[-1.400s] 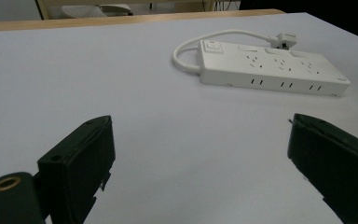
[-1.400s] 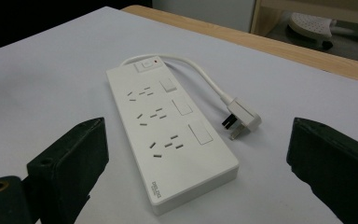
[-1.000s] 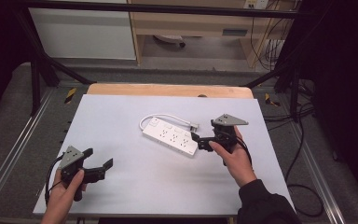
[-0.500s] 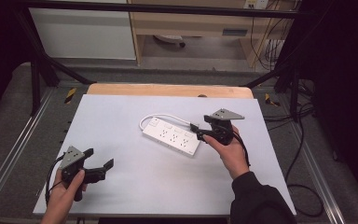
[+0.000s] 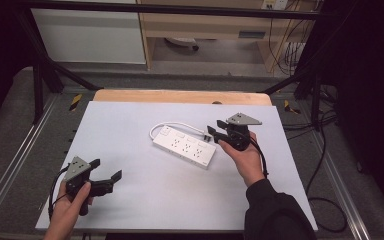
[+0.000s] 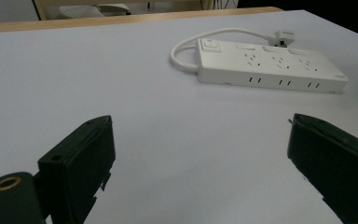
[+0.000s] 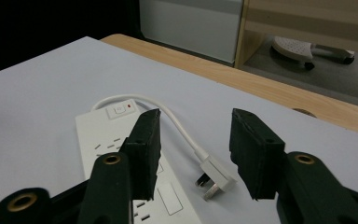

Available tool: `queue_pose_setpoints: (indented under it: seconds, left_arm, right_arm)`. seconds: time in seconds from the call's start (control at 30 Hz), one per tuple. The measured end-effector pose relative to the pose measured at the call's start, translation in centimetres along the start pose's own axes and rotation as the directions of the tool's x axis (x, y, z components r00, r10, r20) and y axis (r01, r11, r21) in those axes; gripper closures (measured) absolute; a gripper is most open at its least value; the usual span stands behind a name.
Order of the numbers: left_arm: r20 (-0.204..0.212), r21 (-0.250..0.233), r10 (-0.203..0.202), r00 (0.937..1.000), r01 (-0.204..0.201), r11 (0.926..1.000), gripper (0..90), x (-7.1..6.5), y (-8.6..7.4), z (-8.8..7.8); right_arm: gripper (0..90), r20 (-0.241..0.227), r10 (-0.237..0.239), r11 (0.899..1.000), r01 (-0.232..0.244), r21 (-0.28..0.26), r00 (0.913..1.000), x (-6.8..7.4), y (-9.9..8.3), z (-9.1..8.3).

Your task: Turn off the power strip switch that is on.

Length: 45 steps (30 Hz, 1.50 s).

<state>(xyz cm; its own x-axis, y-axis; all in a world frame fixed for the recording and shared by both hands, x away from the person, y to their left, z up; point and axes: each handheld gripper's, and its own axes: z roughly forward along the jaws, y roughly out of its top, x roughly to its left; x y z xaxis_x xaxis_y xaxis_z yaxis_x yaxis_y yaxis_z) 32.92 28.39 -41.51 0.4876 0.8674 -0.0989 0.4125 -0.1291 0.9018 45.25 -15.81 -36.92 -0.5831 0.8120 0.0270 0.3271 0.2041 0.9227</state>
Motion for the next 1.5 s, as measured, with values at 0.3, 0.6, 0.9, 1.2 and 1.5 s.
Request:
queue_pose_setpoints:
  seconds: [0.3,0.6,0.9,1.2,1.5]
  left_arm:
    - [0.001,0.004,0.004,1.0,-0.004,1.0,7.3,0.0,0.0,0.0]
    - [0.002,0.003,0.004,1.0,-0.004,1.0,7.3,0.0,0.0,0.0]
    - [0.002,0.003,0.008,1.0,-0.008,1.0,7.3,-0.1,0.0,0.0]
    - [0.001,0.005,0.013,0.9999,-0.013,0.9999,7.4,-0.1,0.0,0.0]
    - [0.0,0.005,0.017,0.9999,-0.017,0.9998,7.4,-0.1,0.0,0.0]
  right_arm:
    - [68.6,0.005,-0.013,1.0,0.013,-0.019,0.9999,0.0,0.5,0.4]
    - [78.7,0.0,-0.023,0.999,0.023,-0.038,0.9997,0.1,1.1,1.3]
    - [85.4,-0.01,-0.031,0.998,0.03,-0.047,0.9995,0.1,1.2,2.3]
    - [90.0,-0.02,-0.036,0.999,0.035,-0.034,0.9992,0.3,1.4,3.3]
    - [90.0,-0.036,-0.033,0.999,0.032,-0.027,0.9988,0.5,1.5,4.4]
